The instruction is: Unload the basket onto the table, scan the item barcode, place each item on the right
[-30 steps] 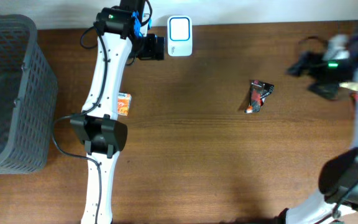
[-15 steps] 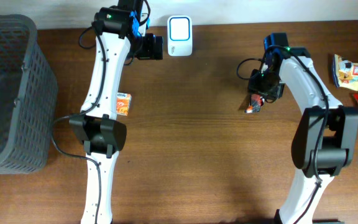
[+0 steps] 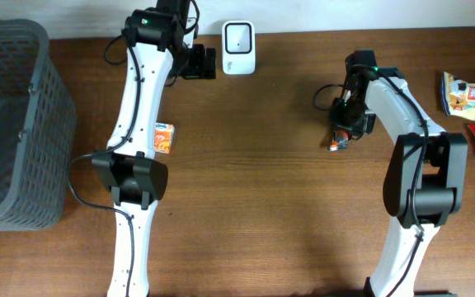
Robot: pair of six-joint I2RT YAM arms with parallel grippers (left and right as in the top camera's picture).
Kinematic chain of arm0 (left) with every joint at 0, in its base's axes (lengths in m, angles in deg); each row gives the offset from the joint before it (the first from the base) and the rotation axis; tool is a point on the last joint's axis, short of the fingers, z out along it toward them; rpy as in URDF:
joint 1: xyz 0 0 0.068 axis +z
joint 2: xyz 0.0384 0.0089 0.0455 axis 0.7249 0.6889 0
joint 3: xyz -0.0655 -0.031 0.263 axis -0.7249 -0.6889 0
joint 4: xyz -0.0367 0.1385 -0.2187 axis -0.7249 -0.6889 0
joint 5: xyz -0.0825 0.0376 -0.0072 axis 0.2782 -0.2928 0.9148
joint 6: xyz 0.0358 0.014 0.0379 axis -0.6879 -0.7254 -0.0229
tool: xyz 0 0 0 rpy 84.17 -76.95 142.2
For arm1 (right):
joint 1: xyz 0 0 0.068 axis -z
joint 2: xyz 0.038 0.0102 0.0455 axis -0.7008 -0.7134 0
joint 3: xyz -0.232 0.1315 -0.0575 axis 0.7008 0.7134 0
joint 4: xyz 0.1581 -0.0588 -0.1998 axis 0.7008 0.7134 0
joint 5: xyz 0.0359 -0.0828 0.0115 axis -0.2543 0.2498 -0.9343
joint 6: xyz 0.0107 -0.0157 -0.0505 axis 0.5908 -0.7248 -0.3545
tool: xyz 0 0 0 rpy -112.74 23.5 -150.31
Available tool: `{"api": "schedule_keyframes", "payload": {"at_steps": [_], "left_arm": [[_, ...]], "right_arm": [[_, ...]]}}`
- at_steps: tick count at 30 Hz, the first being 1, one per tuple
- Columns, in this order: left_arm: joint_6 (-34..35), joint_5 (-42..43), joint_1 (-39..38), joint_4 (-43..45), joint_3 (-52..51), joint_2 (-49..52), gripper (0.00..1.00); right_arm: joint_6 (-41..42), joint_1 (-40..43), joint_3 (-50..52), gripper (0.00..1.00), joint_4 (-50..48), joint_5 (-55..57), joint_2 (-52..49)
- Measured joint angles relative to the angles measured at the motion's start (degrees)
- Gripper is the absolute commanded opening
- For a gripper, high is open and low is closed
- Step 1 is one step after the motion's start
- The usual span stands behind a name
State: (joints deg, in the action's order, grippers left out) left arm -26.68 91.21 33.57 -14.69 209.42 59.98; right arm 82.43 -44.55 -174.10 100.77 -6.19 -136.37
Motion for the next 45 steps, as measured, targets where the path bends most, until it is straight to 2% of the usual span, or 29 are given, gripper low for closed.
{"api": "schedule_keyframes", "payload": {"at_steps": [6,9,12,17,19,20,21,24,26,28,31,33,37,40,45], "left_arm": [[0.0,0.0,0.0,0.0,0.0,0.0,0.99],[0.0,0.0,0.0,0.1,0.0,0.0,0.99],[0.0,0.0,0.0,0.0,0.0,0.0,0.99],[0.0,0.0,0.0,0.0,0.0,0.0,0.99],[0.0,0.0,0.0,0.0,0.0,0.0,0.99],[0.0,0.0,0.0,0.0,0.0,0.0,0.99],[0.0,0.0,0.0,0.0,0.0,0.0,0.99],[0.0,0.0,0.0,0.0,0.0,0.0,0.99],[0.0,0.0,0.0,0.0,0.0,0.0,0.99],[0.0,0.0,0.0,0.0,0.0,0.0,0.99],[0.0,0.0,0.0,0.0,0.0,0.0,0.99],[0.0,0.0,0.0,0.0,0.0,0.0,0.99],[0.0,0.0,0.0,0.0,0.0,0.0,0.99],[0.0,0.0,0.0,0.0,0.0,0.0,0.99],[0.0,0.0,0.0,0.0,0.0,0.0,0.99]], "right_arm": [[0.5,2.3,-3.3,0.04,3.6,0.0,-0.4],[-0.9,9.2,-12.5,0.04,8.3,-0.2,-0.7],[-2.2,19.1,-19.5,0.04,8.9,0.2,-0.7],[-2.4,35.0,-20.3,0.04,2.2,0.7,-0.7],[-2.4,36.8,-20.2,0.04,-1.0,0.7,-0.7],[-2.4,37.2,-20.2,0.07,-4.0,0.7,-0.7],[-2.4,37.2,-20.2,0.15,-4.7,0.7,-0.7],[-2.1,36.7,-20.0,0.21,-8.7,0.7,-0.7],[-2.1,36.7,-19.5,0.4,-10.3,1.3,-0.7],[-2.0,36.7,-19.4,0.53,-11.0,2.4,-0.9],[-2.1,36.7,-19.3,0.63,-9.0,1.8,-1.2],[-2.9,36.7,-19.3,0.75,-7.7,-5.1,-1.2],[-8.2,34.4,-19.2,0.96,-3.7,-27.6,-1.2],[-11.5,26.2,-19.1,0.99,5.6,-33.4,-1.2],[-13.1,12.1,-19.1,0.99,8.6,-34.9,-1.2]]}}
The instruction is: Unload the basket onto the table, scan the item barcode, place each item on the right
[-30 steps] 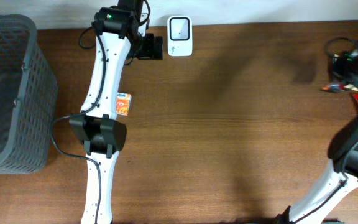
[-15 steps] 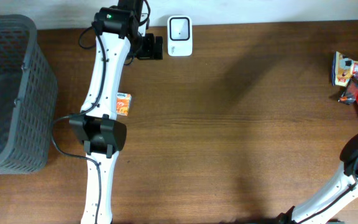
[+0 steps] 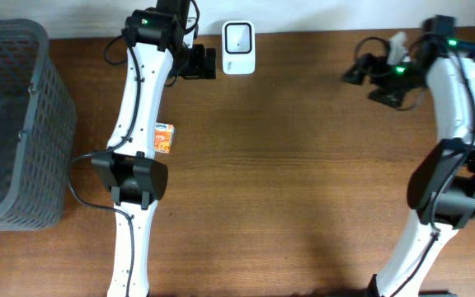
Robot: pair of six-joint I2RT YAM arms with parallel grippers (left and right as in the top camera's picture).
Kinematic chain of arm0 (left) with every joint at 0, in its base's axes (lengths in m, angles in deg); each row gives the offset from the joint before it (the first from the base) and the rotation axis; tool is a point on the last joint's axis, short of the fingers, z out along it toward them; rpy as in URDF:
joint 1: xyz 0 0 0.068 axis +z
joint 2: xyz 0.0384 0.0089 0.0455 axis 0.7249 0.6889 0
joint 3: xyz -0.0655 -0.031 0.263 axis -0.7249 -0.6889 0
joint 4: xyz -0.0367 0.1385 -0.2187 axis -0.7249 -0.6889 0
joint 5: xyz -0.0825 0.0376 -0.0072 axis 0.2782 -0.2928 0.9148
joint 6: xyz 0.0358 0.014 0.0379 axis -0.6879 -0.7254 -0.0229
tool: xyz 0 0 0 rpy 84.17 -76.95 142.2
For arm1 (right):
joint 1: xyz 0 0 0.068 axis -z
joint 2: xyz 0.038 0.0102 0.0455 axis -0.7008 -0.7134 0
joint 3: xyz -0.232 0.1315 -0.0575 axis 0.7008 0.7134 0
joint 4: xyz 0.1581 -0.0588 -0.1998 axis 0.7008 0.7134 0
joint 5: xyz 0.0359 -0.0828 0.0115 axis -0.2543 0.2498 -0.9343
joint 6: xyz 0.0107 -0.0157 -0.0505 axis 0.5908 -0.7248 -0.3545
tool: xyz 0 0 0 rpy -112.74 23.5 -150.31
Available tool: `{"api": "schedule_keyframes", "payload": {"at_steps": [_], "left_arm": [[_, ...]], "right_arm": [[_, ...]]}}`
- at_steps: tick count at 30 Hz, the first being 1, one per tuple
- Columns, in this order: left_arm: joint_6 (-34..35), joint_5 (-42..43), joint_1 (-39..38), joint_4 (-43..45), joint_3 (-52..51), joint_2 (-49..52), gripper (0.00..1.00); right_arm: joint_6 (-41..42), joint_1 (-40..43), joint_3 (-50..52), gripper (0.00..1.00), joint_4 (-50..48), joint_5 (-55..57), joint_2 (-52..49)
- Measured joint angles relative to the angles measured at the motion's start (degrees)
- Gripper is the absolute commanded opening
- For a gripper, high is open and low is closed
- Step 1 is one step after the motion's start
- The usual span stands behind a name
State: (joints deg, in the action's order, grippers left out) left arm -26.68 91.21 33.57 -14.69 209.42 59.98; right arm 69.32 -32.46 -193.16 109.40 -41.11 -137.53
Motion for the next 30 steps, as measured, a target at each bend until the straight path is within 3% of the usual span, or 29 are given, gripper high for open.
{"api": "schedule_keyframes", "payload": {"at_steps": [5,9,17,20,21,24,30], "left_arm": [[0.0,1.5,0.0,-5.4,0.0,0.0,0.99],[-0.2,-5.9,0.5,-11.6,-1.4,0.0,0.99],[-1.2,-11.4,2.4,-6.4,-17.8,0.0,1.0],[-1.5,-11.6,2.8,-4.3,-20.0,0.0,0.89],[-1.5,-11.6,3.1,-4.2,-20.8,0.0,0.72],[-1.7,-11.1,6.7,-2.3,-26.6,0.0,0.37],[-6.5,-1.6,8.3,0.3,-32.0,-0.6,0.25]], "right_arm": [[-0.2,-6.5,0.0,0.99,0.0,0.1,0.0],[-0.6,-9.6,0.0,0.98,0.0,4.7,0.0],[-0.8,-9.6,0.0,0.99,-1.5,7.3,0.0],[-0.8,-9.6,0.0,0.99,-1.5,7.3,0.0],[-0.8,-9.6,0.0,0.98,-1.6,7.3,0.0],[-0.8,-9.6,0.0,0.98,-1.6,7.3,0.0],[-0.8,-9.6,0.0,0.98,-1.5,7.3,0.0]]}}
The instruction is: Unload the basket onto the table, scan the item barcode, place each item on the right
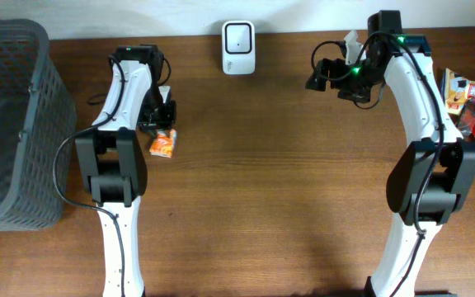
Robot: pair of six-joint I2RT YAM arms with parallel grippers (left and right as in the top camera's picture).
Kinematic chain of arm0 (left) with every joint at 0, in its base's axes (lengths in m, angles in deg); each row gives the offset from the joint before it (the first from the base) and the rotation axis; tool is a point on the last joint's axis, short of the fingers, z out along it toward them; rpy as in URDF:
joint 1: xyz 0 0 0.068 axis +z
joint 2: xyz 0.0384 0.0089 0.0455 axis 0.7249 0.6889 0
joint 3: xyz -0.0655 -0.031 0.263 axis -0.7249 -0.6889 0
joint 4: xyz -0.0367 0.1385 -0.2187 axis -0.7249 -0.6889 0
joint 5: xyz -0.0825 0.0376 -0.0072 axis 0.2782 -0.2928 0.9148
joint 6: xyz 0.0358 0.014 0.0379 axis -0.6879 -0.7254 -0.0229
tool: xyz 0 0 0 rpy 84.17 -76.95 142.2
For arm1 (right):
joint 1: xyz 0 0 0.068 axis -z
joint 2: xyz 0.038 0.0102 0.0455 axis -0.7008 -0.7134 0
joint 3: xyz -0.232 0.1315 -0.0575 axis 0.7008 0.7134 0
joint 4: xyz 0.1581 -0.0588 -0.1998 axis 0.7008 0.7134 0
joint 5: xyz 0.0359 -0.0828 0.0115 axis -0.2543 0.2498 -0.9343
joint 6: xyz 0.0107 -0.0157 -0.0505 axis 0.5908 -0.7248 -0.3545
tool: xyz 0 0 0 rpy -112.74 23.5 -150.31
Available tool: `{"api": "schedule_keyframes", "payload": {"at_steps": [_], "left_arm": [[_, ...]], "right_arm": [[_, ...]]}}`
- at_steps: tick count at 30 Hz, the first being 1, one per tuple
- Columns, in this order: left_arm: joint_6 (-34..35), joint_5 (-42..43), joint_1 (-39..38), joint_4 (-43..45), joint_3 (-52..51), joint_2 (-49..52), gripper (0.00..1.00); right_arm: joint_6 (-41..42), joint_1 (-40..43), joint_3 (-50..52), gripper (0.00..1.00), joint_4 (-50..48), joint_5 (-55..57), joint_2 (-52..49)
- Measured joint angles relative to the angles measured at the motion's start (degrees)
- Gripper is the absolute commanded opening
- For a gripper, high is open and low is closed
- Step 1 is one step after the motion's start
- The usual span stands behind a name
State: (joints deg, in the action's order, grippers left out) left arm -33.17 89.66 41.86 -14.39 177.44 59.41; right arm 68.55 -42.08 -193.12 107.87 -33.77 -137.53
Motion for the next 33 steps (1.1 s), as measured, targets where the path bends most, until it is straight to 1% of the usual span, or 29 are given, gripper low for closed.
{"api": "schedule_keyframes", "payload": {"at_steps": [4,6,7,8,9,10,11,12,13,15,16,18,20,21,22,23,24,26,27,28,30,32,33], "left_arm": [[-1.5,10.4,-2.8,1.0,-0.4,0.0,0.21],[-1.9,18.3,-7.0,4.6,-0.8,0.0,0.22],[-1.9,22.0,-8.8,7.9,-1.1,0.0,0.26],[-1.1,25.5,-10.9,11.9,-1.2,0.0,0.44],[0.2,28.3,-13.0,15.4,-1.3,0.0,0.5],[1.0,29.6,-14.5,18.5,-1.4,0.0,0.51],[2.1,30.7,-16.0,22.4,-1.4,0.0,0.49],[2.9,31.3,-17.2,23.5,-1.4,0.0,0.49],[3.5,31.1,-18.4,22.9,-0.8,0.1,0.48],[4.0,28.7,-18.8,20.9,0.6,0.1,0.51],[4.2,24.9,-18.2,15.1,5.4,0.2,0.57],[7.2,13.6,-15.1,6.4,15.1,0.0,0.57],[13.3,4.4,-10.5,0.3,20.6,-0.6,0.71],[14.7,2.5,-9.2,-0.2,21.0,-0.8,0.73],[17.6,0.1,-6.9,-0.7,21.0,-0.9,0.75],[20.1,-1.7,-4.9,-0.9,20.7,-0.9,0.82],[21.9,-3.2,-3.5,-1.0,19.9,-0.9,0.99],[24.5,-4.5,-2.8,0.0,17.3,-0.9,0.99],[25.0,-4.7,-3.0,-0.1,15.9,-0.9,0.99],[25.5,-4.9,-3.3,-0.1,14.3,-0.9,0.99],[26.0,-4.9,-3.5,0.0,12.6,-0.9,0.99],[26.1,-4.9,-3.6,-0.1,11.1,-0.9,0.99],[26.1,-4.9,-3.6,-0.1,11.1,-0.9,0.99]], "right_arm": [[-0.1,0.0,0.0,0.98,0.0,0.0,0.0],[0.0,0.0,0.0,0.99,0.0,0.0,0.0],[0.0,0.0,0.0,0.99,0.0,0.0,0.0],[0.0,0.0,0.0,0.99,0.0,0.0,0.0],[0.0,0.0,0.0,0.98,0.0,0.0,0.0],[0.0,0.0,0.0,0.99,0.0,0.0,0.0],[0.0,0.0,0.0,0.99,0.0,0.0,0.0],[0.0,0.0,0.0,0.99,0.0,0.0,0.0],[0.0,0.0,0.0,0.99,0.0,0.0,0.0],[0.0,0.0,0.1,0.99,0.0,0.0,0.0],[0.0,0.0,0.1,0.99,0.0,0.0,0.0],[0.0,0.0,0.1,0.99,0.0,0.0,0.0],[0.0,0.0,0.1,0.99,0.0,0.0,0.0],[0.0,0.0,0.1,0.99,0.0,0.0,0.0],[0.0,0.0,0.1,0.99,0.0,0.0,0.0],[0.0,0.0,0.1,0.99,0.0,0.0,0.0],[0.1,0.0,0.1,0.99,-0.1,0.0,0.0],[1.9,0.0,0.1,0.98,-2.6,-0.1,0.0],[2.7,0.0,0.1,0.99,-2.3,-0.1,0.0],[2.1,-0.1,0.1,0.99,-2.5,-2.1,0.0],[-6.4,-1.1,0.1,0.99,-2.4,-5.9,0.0],[-20.1,-6.2,0.1,0.99,1.8,-6.6,-0.7],[-23.9,-8.7,0.1,0.99,2.3,-6.0,-1.2]]}}
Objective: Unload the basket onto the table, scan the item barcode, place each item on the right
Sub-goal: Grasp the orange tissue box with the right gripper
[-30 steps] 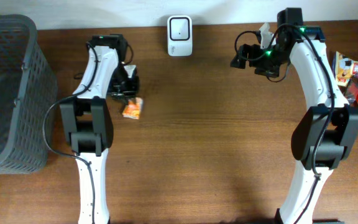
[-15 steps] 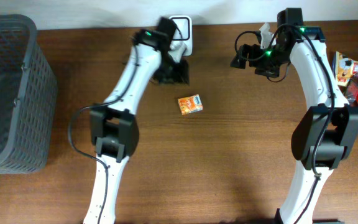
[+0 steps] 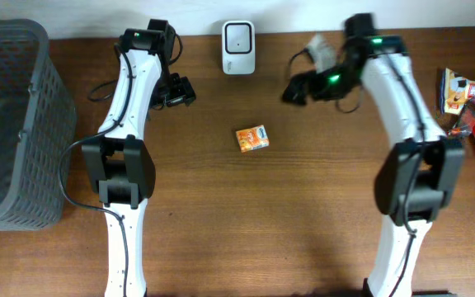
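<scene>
The white barcode scanner [image 3: 237,35] stands at the table's back edge. An orange box [image 3: 252,138] lies free in the middle of the table, in front of the scanner. My left gripper [image 3: 181,91] hangs left of the scanner, apart from the box, and looks open and empty. My right gripper [image 3: 320,59] is raised to the right of the scanner. It seems shut on a small pale crumpled packet [image 3: 317,46], though the fingers themselves are hard to make out.
A grey mesh basket [image 3: 23,124] fills the left end of the table. Several snack packets [image 3: 468,92] lie at the right edge. Both arm bases stand at the front.
The orange box was under my left gripper at the left; it now lies mid-table, let go. My left gripper is farther back. My right gripper has moved left toward the scanner.
My right gripper was down on a small item at the right, with my left gripper beside the scanner. The right then hung raised at the back right, the item gone from the table. My left gripper then reached the orange box, which now lies mid-table.
</scene>
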Robot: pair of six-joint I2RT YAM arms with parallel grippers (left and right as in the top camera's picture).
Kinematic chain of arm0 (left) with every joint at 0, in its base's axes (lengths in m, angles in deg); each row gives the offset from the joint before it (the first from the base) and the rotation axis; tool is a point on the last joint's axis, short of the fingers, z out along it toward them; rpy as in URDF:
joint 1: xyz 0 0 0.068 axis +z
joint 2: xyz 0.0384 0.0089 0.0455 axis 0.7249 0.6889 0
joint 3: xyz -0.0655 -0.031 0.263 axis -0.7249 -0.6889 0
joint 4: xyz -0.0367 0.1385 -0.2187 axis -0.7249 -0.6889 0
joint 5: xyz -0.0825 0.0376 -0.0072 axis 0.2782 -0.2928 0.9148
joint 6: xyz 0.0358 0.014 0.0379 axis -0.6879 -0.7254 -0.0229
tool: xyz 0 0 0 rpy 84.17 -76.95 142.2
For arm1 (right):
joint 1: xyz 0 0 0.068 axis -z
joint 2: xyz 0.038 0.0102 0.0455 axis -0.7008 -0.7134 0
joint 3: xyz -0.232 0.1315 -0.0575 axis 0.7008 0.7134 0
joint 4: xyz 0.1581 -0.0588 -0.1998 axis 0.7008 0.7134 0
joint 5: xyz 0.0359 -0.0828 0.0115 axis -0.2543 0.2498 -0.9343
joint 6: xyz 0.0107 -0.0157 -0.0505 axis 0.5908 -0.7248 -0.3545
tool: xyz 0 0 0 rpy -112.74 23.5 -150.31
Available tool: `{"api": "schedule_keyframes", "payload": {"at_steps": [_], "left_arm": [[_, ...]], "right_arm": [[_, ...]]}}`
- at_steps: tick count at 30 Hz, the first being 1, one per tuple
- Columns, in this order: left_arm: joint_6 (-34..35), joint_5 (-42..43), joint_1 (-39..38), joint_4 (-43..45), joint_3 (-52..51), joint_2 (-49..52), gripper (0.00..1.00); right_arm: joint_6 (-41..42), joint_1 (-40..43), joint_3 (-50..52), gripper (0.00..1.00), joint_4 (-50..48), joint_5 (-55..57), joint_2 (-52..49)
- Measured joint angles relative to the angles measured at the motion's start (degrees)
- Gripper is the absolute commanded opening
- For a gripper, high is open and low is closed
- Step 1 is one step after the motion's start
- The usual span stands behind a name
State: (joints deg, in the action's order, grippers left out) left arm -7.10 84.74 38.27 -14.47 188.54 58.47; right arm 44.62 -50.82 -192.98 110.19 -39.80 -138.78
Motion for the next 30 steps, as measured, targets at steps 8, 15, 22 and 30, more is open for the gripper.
{"api": "schedule_keyframes", "payload": {"at_steps": [8,15,22,30], "left_arm": [[0.0,0.0,0.0,0.0,0.0,0.0,0.99],[0.0,0.0,0.0,0.0,0.0,0.0,0.99],[0.0,0.0,0.0,0.0,0.0,0.0,0.99],[0.0,0.0,0.0,0.0,0.0,0.0,0.99]], "right_arm": [[-18.8,-14.6,0.1,0.82,-2.9,7.1,-6.1],[-22.0,-15.1,0.1,0.5,-2.1,10.3,-9.1],[-20.0,-15.1,0.1,0.33,4.0,9.9,-9.5],[-8.6,-15.1,-5.1,0.81,6.7,18.8,-9.5]]}}
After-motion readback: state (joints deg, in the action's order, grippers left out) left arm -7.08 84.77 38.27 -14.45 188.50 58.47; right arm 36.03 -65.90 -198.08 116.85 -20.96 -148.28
